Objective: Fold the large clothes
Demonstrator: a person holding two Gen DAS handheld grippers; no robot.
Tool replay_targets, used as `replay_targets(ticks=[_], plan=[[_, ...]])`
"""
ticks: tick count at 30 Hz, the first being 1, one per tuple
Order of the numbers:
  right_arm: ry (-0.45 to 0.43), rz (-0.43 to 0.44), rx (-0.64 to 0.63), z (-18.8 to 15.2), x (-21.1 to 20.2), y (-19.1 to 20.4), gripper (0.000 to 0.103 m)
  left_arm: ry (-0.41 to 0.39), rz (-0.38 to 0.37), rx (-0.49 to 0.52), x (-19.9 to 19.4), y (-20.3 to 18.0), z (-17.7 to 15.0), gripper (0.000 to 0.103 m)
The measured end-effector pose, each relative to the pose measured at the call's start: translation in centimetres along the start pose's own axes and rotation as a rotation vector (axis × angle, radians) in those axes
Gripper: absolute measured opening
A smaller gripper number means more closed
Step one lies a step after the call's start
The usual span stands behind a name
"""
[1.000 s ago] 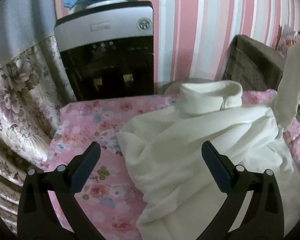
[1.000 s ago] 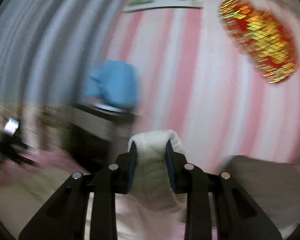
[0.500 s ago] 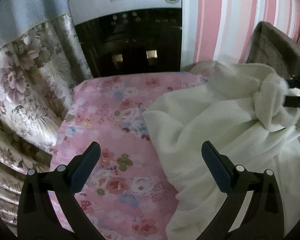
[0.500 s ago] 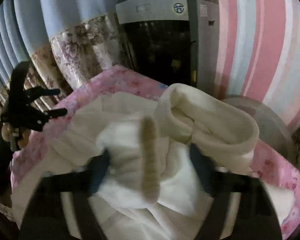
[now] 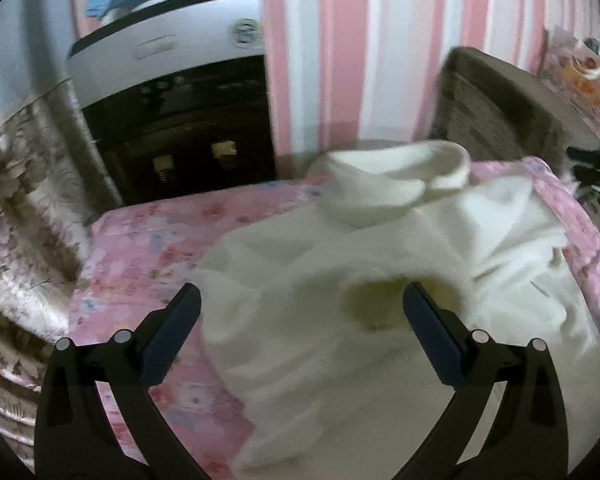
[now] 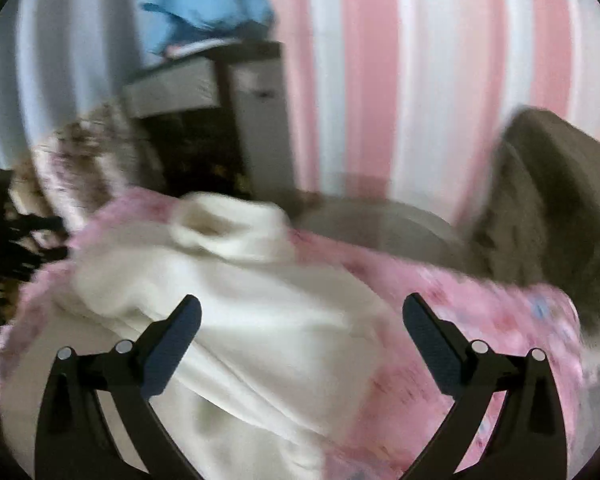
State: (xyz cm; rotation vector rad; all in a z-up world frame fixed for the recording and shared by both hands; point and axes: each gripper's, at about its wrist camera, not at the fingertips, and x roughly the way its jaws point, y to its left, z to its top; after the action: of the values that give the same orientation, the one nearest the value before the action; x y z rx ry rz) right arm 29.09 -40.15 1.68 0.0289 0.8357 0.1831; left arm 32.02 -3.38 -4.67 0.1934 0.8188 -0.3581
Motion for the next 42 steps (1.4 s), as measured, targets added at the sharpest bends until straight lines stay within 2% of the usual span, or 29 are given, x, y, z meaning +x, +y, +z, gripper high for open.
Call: replay_targets(ticks=[2, 4, 7, 8, 9, 10, 11, 13, 15, 16, 18, 21, 23, 25, 27, 29, 30, 31, 32, 34, 35, 36, 37, 39, 42], plan=[[0.005, -0.034, 0.026, -1.4, 0.3, -1.2, 0.101, 0.015, -0.029, 0.025, 0.4, -1.6, -0.3, 0.100], [0.029, -0.059, 0.069, -2.7, 1.3, -2.2, 0.101, 0.027, -0.023, 0.057, 1.4, -3.3, -0.5, 0.100], [0.037, -0.046, 0.115, -3.5, 2.2, -2.7, 0.101, 0.080, -0.058, 0.044, 3.6, -4.5, -0.6, 0.098], [0.038, -0.039, 0.123, -3.6, 2.3, -2.8, 0.101, 0.085, -0.083, 0.040, 4.3, -4.9, -0.7, 0.090], [0.044, -0.032, 0.127, -3.8, 2.6, -2.8, 0.101, 0.098, -0.094, 0.046, 4.9, -5.2, -0.7, 0.048], [0.048, -0.034, 0.123, -3.9, 2.8, -2.7, 0.101, 0.127, -0.107, 0.045, 5.7, -5.3, -0.7, 0.014], [0.048, -0.036, 0.118, -3.9, 2.9, -2.4, 0.101, 0.157, -0.139, 0.009, 6.5, -4.9, -0.5, 0.007], [0.031, -0.031, 0.107, -3.8, 2.2, -2.1, 0.101, 0.152, -0.188, -0.073, 6.6, -3.3, 0.0, 0.005], [-0.002, -0.027, 0.100, -3.3, 1.0, -1.7, 0.101, 0.105, -0.210, -0.142, 4.9, -1.2, 0.8, 0.004], [-0.010, -0.021, 0.100, -3.2, 0.7, -1.5, 0.101, 0.074, -0.230, -0.173, 3.4, 0.2, 1.1, 0.004], [-0.028, -0.021, 0.094, -2.8, -0.1, -1.0, 0.101, 0.040, -0.220, -0.185, 1.6, 1.8, 1.4, 0.004], [-0.042, -0.012, 0.090, -2.2, -0.6, -0.1, 0.101, 0.021, -0.139, -0.197, -0.8, 4.8, 1.3, 0.004], [-0.055, 0.008, 0.094, -1.9, -1.0, 0.6, 0.101, 0.031, -0.100, -0.246, -1.7, 7.5, 0.3, 0.004], [-0.063, 0.023, 0.082, -1.6, -1.3, 1.6, 0.101, 0.072, -0.084, -0.291, -1.3, 10.0, -1.1, 0.004], [-0.044, 0.000, 0.049, -1.5, -0.8, 2.7, 0.101, 0.140, -0.115, -0.354, 0.5, 12.1, -2.9, 0.005], [-0.008, -0.024, 0.019, -1.5, 0.2, 3.5, 0.101, 0.222, -0.147, -0.394, 3.0, 12.9, -4.5, 0.011], [0.007, -0.029, 0.012, -1.5, 0.5, 3.7, 0.101, 0.235, -0.141, -0.405, 3.7, 13.0, -5.1, 0.016], [0.022, -0.038, 0.005, -1.6, 0.7, 4.0, 0.101, 0.242, -0.128, -0.412, 4.1, 13.1, -5.6, 0.031], [0.031, -0.045, -0.005, -1.7, 0.8, 4.1, 0.101, 0.243, -0.117, -0.415, 4.2, 13.1, -6.0, 0.038], [0.046, -0.059, -0.023, -2.1, 0.8, 4.1, 0.101, 0.218, -0.092, -0.409, 3.4, 12.9, -6.4, 0.067], [0.056, -0.065, -0.025, -2.3, 0.7, 4.0, 0.101, 0.198, -0.073, -0.389, 2.4, 12.8, -6.4, 0.076], [0.060, -0.067, -0.025, -2.5, 0.7, 3.6, 0.101, 0.180, -0.059, -0.372, 1.9, 12.6, -6.5, 0.091], [0.064, -0.073, -0.020, -2.7, 0.6, 3.3, 0.101, 0.156, -0.041, -0.351, 0.9, 12.4, -6.3, 0.097], [0.058, -0.074, -0.005, -3.0, 0.3, 2.6, 0.101, 0.122, 0.007, -0.296, -0.7, 11.9, -6.1, 0.097], [0.033, -0.053, 0.035, -3.5, -0.3, 1.7, 0.101, 0.086, 0.025, -0.238, -2.4, 10.9, -6.2, 0.098]])
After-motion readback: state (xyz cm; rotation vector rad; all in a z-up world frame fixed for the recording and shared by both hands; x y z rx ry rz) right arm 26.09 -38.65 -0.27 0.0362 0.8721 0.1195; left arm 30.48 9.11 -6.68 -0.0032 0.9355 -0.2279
